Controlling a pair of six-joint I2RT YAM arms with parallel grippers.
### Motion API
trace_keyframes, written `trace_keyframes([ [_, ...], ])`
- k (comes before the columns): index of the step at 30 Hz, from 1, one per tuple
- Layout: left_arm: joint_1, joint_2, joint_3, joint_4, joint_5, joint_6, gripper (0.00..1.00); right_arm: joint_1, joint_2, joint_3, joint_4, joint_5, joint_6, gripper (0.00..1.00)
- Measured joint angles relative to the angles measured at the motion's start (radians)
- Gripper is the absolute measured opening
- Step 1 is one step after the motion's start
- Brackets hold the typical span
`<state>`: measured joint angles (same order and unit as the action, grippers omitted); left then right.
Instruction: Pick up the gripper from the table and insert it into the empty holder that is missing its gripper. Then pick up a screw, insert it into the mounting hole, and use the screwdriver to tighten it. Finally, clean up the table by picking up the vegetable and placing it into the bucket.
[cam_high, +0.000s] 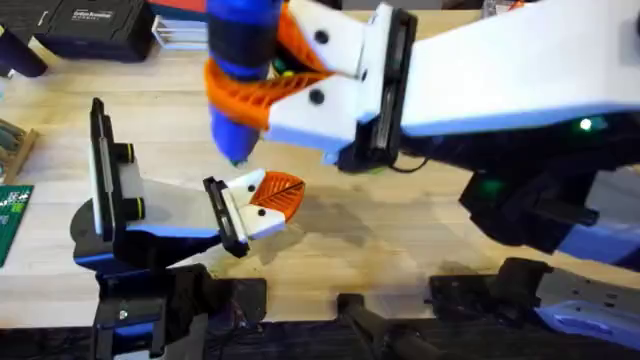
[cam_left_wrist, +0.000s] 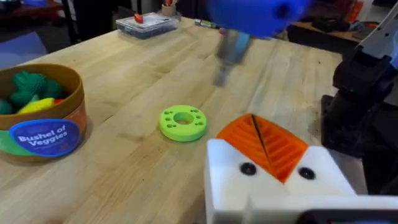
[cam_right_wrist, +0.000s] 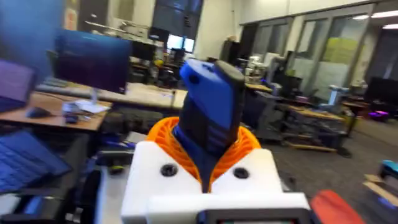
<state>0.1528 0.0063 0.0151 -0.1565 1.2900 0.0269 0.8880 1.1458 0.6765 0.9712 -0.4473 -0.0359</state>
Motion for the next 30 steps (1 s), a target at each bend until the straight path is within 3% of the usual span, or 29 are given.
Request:
trace_keyframes([
  [4, 0.000, 0.000, 0.000, 0.000, 0.000, 0.000, 0.011, -0.099, 0.000, 0.000, -0.085, 0.031, -0.086, 0.031],
  [8, 0.000, 0.000, 0.000, 0.000, 0.000, 0.000, 0.011, -0.274, 0.000, 0.005, -0.343, 0.107, -0.261, 0.031],
  [12, 0.000, 0.000, 0.000, 0.000, 0.000, 0.000, 0.011, -0.464, 0.032, 0.008, -0.604, 0.236, -0.474, 0.031],
  [16, 0.000, 0.000, 0.000, 0.000, 0.000, 0.000, 0.011, -0.578, 0.073, 0.008, -0.682, 0.388, -0.670, 0.031],
  [24, 0.000, 0.000, 0.000, 0.000, 0.000, 0.000, 0.011, -0.628, 0.189, 0.019, -0.688, 0.702, -1.099, 0.031],
  [30, 0.000, 0.000, 0.000, 0.000, 0.000, 0.000, 0.011, -0.627, 0.298, 0.023, -0.841, 0.783, -1.273, 0.031],
])
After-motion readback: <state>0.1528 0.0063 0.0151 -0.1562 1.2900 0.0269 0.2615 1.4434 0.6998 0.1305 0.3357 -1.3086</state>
